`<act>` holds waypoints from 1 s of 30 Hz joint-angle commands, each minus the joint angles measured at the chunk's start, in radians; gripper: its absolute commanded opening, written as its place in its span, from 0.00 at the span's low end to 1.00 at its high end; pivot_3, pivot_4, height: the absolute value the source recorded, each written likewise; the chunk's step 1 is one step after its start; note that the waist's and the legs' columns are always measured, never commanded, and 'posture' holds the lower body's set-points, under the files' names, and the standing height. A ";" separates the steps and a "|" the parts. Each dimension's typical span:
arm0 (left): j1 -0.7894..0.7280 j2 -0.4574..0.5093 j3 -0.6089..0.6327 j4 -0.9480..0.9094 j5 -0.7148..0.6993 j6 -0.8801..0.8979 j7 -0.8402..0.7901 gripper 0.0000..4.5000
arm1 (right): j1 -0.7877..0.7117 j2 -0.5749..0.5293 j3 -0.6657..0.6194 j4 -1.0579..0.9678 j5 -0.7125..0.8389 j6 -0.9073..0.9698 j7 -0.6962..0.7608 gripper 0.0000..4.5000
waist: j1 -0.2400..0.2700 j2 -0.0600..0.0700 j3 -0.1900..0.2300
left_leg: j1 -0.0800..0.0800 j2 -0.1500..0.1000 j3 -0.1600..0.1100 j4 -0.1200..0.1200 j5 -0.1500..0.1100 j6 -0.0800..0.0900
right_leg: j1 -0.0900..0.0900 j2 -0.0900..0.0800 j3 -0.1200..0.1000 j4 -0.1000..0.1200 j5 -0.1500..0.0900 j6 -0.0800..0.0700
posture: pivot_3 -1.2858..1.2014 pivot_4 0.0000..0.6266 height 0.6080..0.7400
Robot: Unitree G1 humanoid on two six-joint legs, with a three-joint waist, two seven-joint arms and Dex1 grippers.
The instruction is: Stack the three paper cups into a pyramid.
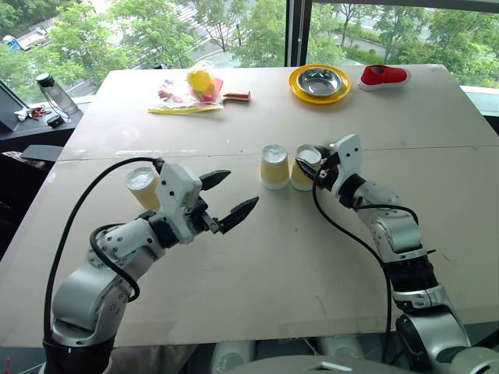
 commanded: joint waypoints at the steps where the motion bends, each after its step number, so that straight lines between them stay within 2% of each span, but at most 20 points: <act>1: -0.009 0.002 0.011 -0.013 0.002 -0.026 0.000 1.00 | -0.027 0.005 0.001 -0.025 0.002 -0.015 0.017 0.45 | 0.000 0.000 0.000 | 0.000 0.000 0.000 0.000 0.000 0.000 | 0.000 0.000 0.000 0.000 0.000 0.000 | 0.52 0.24 1.00; 2: -0.009 0.002 0.011 -0.011 0.003 -0.027 -0.001 1.00 | -0.026 0.006 0.001 -0.025 0.002 -0.013 0.020 0.68 | 0.000 0.000 0.000 | 0.000 0.000 0.000 0.000 0.000 0.000 | 0.000 0.000 0.000 0.000 0.000 0.000 | 0.52 0.24 1.00; 3: -0.009 0.002 0.012 -0.009 0.004 -0.029 -0.002 1.00 | -0.026 0.006 0.002 -0.025 0.002 -0.010 0.023 0.75 | 0.000 0.000 0.000 | 0.000 0.000 0.000 0.000 0.000 0.000 | 0.000 0.000 0.000 0.000 0.000 0.000 | 0.52 0.24 1.00; 5: -0.007 0.002 0.012 -0.007 0.005 -0.032 -0.004 1.00 | -0.025 0.007 0.001 -0.026 0.001 -0.008 0.027 0.96 | 0.000 0.000 0.000 | 0.000 0.000 0.000 0.000 0.000 0.000 | 0.000 0.000 0.000 0.000 0.000 0.000 | 0.52 0.24 1.00; 6: -0.005 0.001 0.013 -0.007 0.005 -0.033 -0.004 1.00 | -0.024 0.007 -0.001 -0.026 0.000 -0.009 0.028 0.99 | 0.000 0.000 0.000 | 0.000 0.000 0.000 0.000 0.000 0.000 | 0.000 0.000 0.000 0.000 0.000 0.000 | 0.52 0.24 1.00; 11: 0.033 -0.024 0.041 -0.016 -0.002 -0.057 0.009 1.00 | -0.009 -0.009 -0.032 -0.053 0.029 -0.023 0.061 0.99 | 0.000 0.000 0.000 | 0.000 0.000 0.000 0.000 0.000 0.000 | 0.000 0.000 0.000 0.000 0.000 0.000 | 0.52 0.24 1.00; 18: 0.200 -0.205 0.095 -0.053 0.143 -0.298 0.135 1.00 | 0.078 -0.110 -0.125 -0.222 0.153 0.007 0.152 0.99 | 0.004 0.000 0.000 | -0.001 0.000 0.000 -0.001 0.000 0.000 | 0.000 -0.001 0.000 -0.003 0.000 0.000 | 0.52 0.24 1.00; 22: 0.294 -0.292 0.090 -0.050 0.329 -0.443 0.250 1.00 | 0.214 -0.217 -0.169 -0.354 0.228 0.025 0.250 0.99 | 0.009 -0.001 -0.001 | -0.001 0.000 0.000 -0.001 0.000 0.000 | 0.001 -0.002 -0.001 -0.003 0.000 0.000 | 0.52 0.24 1.00; 26: 0.340 -0.397 0.090 -0.046 0.390 -0.476 0.362 1.00 | 0.382 -0.336 -0.208 -0.457 0.311 0.045 0.366 0.99 | 0.020 -0.001 -0.001 | -0.001 0.000 0.000 -0.002 0.000 0.001 | 0.003 -0.002 -0.001 -0.006 0.000 0.000 | 0.52 0.24 1.00; 30: 0.336 -0.455 0.120 0.014 0.429 -0.496 0.443 1.00 | 0.494 -0.365 -0.242 -0.525 0.444 0.002 0.502 0.99 | 0.022 -0.002 -0.001 | 0.001 0.000 -0.001 -0.001 0.000 0.001 | 0.004 -0.001 -0.001 -0.006 0.000 0.000 | 0.52 0.24 1.00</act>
